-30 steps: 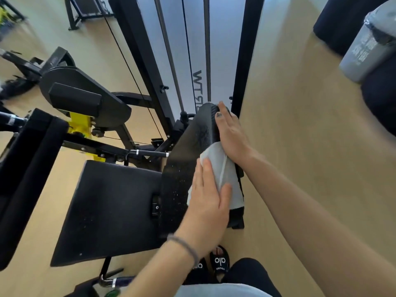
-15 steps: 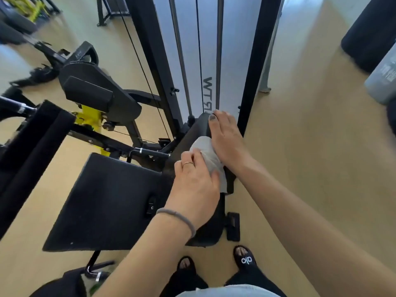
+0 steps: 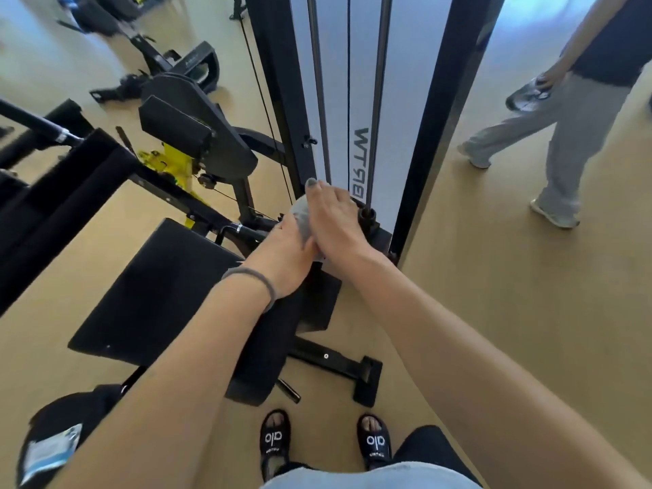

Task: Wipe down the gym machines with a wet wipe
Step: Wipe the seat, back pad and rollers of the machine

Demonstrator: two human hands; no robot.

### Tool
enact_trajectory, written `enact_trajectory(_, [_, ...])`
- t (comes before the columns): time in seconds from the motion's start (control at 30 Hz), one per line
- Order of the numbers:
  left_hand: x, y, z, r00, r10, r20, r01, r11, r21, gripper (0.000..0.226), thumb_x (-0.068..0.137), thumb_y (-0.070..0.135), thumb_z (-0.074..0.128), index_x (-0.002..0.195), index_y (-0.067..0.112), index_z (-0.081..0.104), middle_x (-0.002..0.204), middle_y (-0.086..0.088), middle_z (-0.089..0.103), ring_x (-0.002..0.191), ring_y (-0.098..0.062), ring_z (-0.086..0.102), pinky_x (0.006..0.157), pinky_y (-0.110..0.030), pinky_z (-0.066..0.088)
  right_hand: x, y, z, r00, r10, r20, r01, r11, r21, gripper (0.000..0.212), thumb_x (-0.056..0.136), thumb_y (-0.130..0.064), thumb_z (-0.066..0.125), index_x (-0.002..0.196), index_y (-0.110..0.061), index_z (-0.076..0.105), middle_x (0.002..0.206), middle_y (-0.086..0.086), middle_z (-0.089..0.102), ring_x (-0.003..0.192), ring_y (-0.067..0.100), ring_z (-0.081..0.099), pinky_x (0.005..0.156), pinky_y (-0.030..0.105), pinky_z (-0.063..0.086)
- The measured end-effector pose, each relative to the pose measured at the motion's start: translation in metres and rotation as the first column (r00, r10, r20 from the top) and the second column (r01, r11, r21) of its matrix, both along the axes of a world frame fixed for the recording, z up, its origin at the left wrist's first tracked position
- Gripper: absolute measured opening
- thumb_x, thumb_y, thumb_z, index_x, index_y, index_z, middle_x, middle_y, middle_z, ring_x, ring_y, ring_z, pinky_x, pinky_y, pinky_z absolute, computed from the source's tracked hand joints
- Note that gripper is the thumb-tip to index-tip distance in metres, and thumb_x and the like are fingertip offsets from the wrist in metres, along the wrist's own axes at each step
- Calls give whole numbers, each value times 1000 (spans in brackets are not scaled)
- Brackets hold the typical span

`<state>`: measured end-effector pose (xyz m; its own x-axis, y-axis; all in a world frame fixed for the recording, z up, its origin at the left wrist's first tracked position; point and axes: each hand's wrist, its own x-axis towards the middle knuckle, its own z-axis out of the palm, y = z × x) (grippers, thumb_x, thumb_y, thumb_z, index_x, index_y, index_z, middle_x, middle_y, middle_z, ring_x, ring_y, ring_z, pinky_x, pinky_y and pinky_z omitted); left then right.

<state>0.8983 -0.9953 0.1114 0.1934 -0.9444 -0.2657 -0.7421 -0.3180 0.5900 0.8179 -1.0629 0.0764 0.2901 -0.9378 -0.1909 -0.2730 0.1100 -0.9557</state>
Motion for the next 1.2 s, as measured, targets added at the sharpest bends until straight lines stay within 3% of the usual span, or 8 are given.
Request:
enact_trajectory(0.23, [14,101,3,998,-53,14,52,998,39,37,101,47,41,135,44,27,113,18,54,97,1,59,76,-19,50,-3,3,-11,999,51,-9,-52,991,-124,42,109,-46,25,133,-22,50,143,3,42,137,21,29,113,39,24])
enact_trajectory(0.33, [13,77,0,1000,-23,17,22,996,86,28,100,48,44,124,34,40,105,11,59,90,-3,61,73,-25,52,-1,1,-10,998,49,-26,-53,981,-185,44,111,-39,22,133,-15,51,137,3,45,132,18,31,114,37,22])
enact_trajectory(0.5, [5,-18,-10,995,-19,96,14,999,52,47,102,43,46,139,15,38,118,-5,60,99,-17,61,88,-35,51,-2,-12,-18,966,-66,252,26,987,158,57,104,-57,29,139,-20,55,134,1,54,121,14,54,98,31,45])
enact_trajectory(0.57, [6,-15,-11,991,-27,134,22,999,40,50,103,41,44,145,16,33,123,-7,57,102,-20,59,91,-39,51,-9,-16,-16,945,-39,325,-43,969,242,63,106,-57,22,146,-20,53,145,5,53,132,19,51,113,40,41])
enact_trajectory(0.73, [17,92,3,998,-68,16,65,991,115,55,102,49,40,150,39,13,119,11,54,93,-7,63,77,-28,58,-24,-20,-23,932,-25,361,-85,955,286,62,109,-53,10,147,-31,53,154,5,45,145,24,36,126,45,19])
enact_trajectory(0.93, [10,23,-8,996,-29,82,25,998,50,38,103,43,45,135,24,38,110,2,60,96,-15,64,85,-37,55,-1,-16,-24,926,-80,370,-17,968,251,58,83,-73,34,126,-46,62,146,1,50,136,20,47,118,45,35])
enact_trajectory(1.07, [8,-47,-18,998,-15,56,13,999,37,48,104,44,40,144,18,38,123,-5,61,108,-21,60,99,-40,48,0,-21,-31,914,-162,371,49,954,296,59,103,-59,32,140,-17,51,128,9,62,116,19,62,98,35,49])
enact_trajectory(1.2, [15,9,-19,998,-32,-53,29,999,-43,39,105,38,41,142,27,38,120,4,59,106,-10,59,96,-36,51,1,-11,-27,934,-155,323,94,976,196,52,108,-52,28,136,-17,56,126,-2,54,104,3,55,95,31,47])
